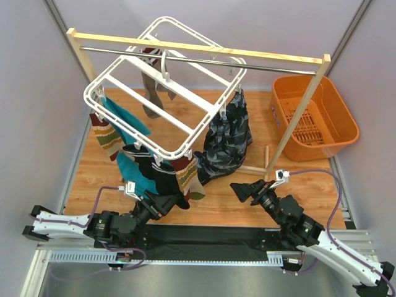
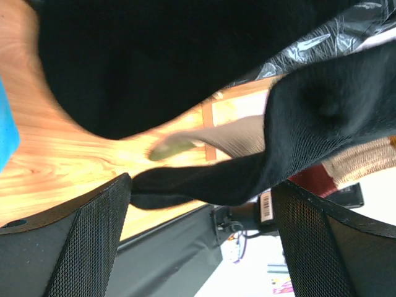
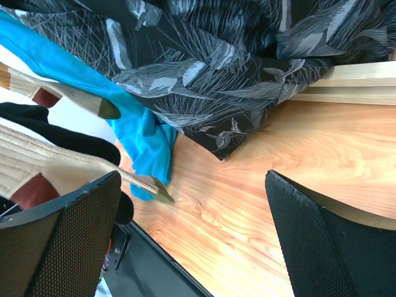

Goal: Clip the socks to the hanger
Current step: Reset both arms

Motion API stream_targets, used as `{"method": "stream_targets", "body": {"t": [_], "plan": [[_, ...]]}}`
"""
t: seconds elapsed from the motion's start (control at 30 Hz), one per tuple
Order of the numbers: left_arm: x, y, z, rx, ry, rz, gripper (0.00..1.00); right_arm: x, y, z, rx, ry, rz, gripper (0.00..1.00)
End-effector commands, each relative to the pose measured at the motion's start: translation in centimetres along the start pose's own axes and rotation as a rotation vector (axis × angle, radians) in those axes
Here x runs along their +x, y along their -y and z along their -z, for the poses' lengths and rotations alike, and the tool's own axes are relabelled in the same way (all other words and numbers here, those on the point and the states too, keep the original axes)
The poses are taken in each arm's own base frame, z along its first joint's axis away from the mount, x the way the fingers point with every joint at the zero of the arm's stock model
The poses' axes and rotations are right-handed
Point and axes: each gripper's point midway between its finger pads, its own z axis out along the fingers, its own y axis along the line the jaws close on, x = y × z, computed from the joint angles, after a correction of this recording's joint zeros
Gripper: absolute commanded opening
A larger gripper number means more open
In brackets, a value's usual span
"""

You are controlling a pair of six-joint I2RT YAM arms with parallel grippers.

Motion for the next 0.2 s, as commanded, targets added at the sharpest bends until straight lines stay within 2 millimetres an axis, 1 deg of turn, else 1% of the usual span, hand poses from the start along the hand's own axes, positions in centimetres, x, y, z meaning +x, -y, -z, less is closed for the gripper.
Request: {"method": "stream_targets", "body": {"t": [0.0, 0.17], "plan": [[2.77, -6.60, -0.64, -0.077, -0.014, -0.051, 0.99, 2.75, 4.65, -0.33, 0.103, -0.021, 0.022, 1.00], [2.71, -6.61, -0.65, -0.077, -0.011, -0.050, 0.99, 2.84, 4.43, -0.32, 0.089, -0.029, 0.037, 1.00]]}}
